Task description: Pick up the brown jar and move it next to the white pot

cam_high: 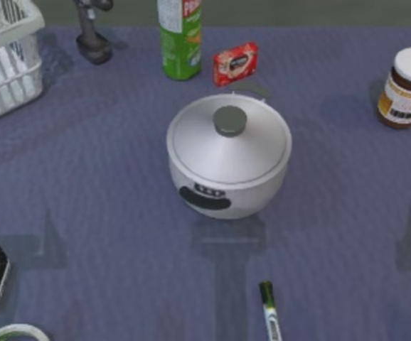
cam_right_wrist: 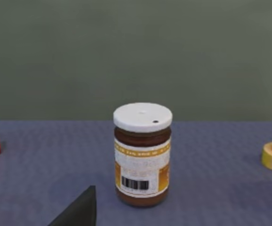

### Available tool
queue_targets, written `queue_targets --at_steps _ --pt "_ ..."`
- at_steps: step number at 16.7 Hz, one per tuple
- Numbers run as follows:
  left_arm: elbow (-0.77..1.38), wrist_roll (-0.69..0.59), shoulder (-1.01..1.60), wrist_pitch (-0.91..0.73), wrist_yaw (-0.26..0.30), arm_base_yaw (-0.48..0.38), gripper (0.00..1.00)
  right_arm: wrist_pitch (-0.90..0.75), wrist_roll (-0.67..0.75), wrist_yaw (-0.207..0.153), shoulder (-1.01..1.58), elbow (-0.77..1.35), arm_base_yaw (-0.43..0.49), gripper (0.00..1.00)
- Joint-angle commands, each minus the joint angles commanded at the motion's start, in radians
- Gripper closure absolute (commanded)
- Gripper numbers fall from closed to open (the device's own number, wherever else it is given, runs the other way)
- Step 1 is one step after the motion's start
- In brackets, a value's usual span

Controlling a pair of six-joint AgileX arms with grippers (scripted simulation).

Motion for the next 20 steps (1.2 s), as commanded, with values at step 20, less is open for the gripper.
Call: queue_targets --at_steps 20 --pt "0.000 0.000 0.000 0.000 0.000 0.000 0.00 -0.775 -0.137 0.015 1.199 1.233 -0.063 0.00"
